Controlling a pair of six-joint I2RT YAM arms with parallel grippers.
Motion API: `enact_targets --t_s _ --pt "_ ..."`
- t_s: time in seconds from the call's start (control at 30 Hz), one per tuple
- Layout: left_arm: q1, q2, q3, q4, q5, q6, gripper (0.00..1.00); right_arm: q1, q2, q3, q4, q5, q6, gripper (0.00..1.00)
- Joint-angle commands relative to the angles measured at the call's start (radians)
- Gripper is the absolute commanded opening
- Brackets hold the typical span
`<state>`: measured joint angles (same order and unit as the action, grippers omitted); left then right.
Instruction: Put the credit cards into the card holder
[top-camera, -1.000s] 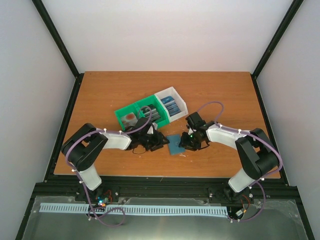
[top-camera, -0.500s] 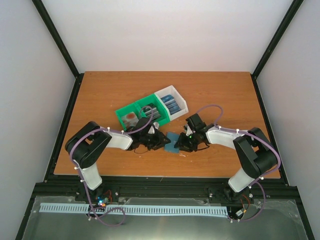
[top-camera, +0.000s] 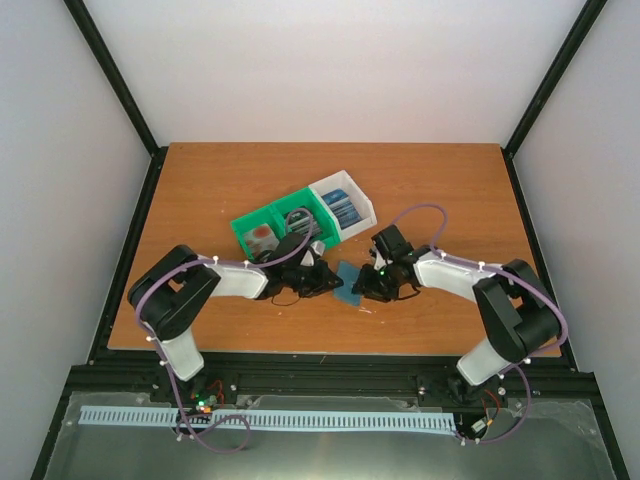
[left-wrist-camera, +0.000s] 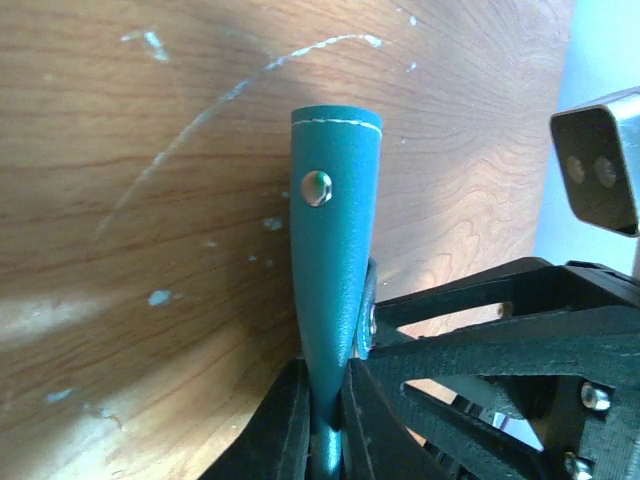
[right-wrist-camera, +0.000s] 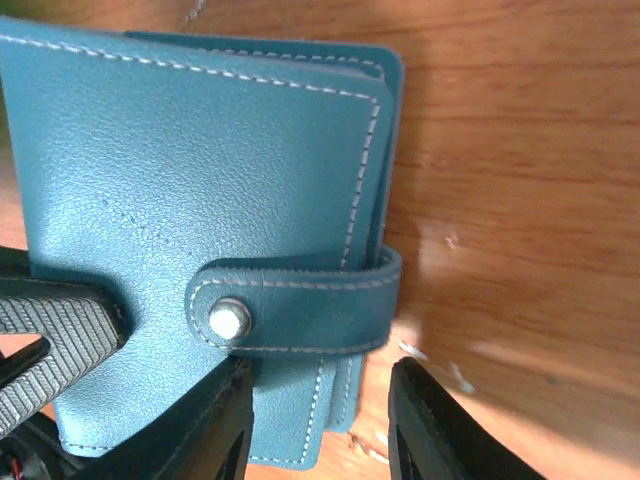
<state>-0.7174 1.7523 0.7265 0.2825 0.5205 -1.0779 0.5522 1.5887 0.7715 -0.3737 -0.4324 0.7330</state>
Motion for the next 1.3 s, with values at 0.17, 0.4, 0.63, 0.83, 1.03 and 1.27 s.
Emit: enact_targets --t_s 0.17,0.4,0.63,0.83,1.03,1.27 --pt "-0.027 -0.092 0.095 -0.15 -0.076 0.124 0.01 0.025 -0.13 0.12 -0.219 0.221 -0.058 0.53" --pt "-0.031 -0.113 0.121 -0.184 -0.067 0.175 0.01 0.065 -0.044 0.207 -0.228 0.222 -0.067 0.57" --pt "-0.03 -0.126 0.118 -0.193 -0.074 0.184 0.01 0.071 0.0 0.223 -0.283 0.322 -0.05 0.54" --pt "-0.03 -0.139 0.123 -0.218 -0.115 0.185 0.01 0.071 0.013 0.198 -0.345 0.418 -0.035 0.46" --pt "-0.029 -0.16 0.126 -0.236 -0.153 0.186 0.01 0.074 -0.003 0.189 -0.412 0.579 -0.035 0.44" --pt "-0.029 -0.162 0.143 -0.262 -0.154 0.206 0.01 0.072 -0.09 0.201 -0.36 0.497 -0.075 0.45"
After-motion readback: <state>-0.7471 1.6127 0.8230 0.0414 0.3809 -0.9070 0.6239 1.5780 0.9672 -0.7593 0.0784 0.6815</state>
